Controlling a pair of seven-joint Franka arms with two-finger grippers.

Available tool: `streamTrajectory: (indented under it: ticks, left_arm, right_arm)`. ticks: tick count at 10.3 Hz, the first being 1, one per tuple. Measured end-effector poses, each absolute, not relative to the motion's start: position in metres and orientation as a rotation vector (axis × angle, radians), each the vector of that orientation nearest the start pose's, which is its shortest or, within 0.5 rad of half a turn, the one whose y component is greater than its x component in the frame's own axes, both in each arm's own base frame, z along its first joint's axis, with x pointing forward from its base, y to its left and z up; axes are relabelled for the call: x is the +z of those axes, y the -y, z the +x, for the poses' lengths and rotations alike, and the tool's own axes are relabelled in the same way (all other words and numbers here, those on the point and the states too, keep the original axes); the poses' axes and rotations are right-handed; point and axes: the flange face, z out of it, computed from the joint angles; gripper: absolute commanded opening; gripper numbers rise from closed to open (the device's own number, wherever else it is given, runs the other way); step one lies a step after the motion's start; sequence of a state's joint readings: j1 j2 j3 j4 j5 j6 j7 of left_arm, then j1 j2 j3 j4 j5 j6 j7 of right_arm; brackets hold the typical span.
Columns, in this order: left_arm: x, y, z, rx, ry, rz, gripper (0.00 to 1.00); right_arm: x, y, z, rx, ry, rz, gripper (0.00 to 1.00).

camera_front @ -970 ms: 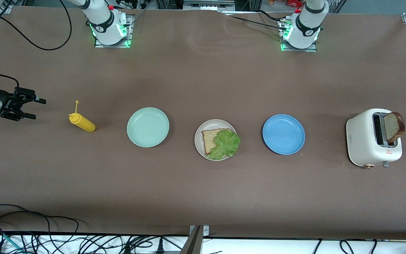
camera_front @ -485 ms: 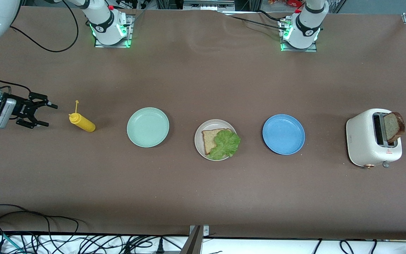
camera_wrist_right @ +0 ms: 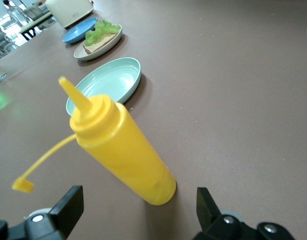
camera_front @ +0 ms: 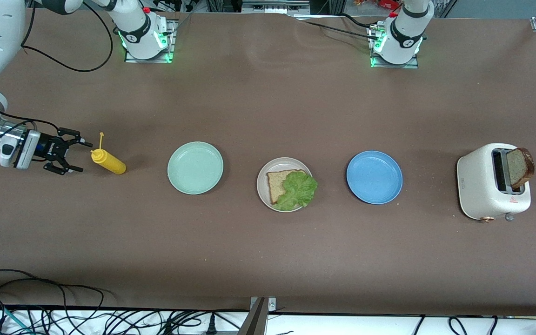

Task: Make sandwich on beige plate with both arms
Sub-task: 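Grasp the yellow mustard bottle with the right gripper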

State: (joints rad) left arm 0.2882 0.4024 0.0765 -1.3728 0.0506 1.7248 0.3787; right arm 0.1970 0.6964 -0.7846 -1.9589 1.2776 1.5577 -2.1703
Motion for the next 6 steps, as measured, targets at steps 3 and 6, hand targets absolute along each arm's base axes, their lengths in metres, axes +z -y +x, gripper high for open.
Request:
streamTrajectory:
  ticks: [3,6]
  left_arm:
    - [0.483,-0.237,0.632,0.118,-0.044,-3.083,1.0]
    - [0.482,-0.237,0.631,0.122,-0.044,-3.084,1.0]
  right_arm:
    - [0.157,0.202,0.516,-0.773,1.074,-1.975,1.0]
    - [0.141,0.187,0.52,-0.83,1.076,-1.93,1.0]
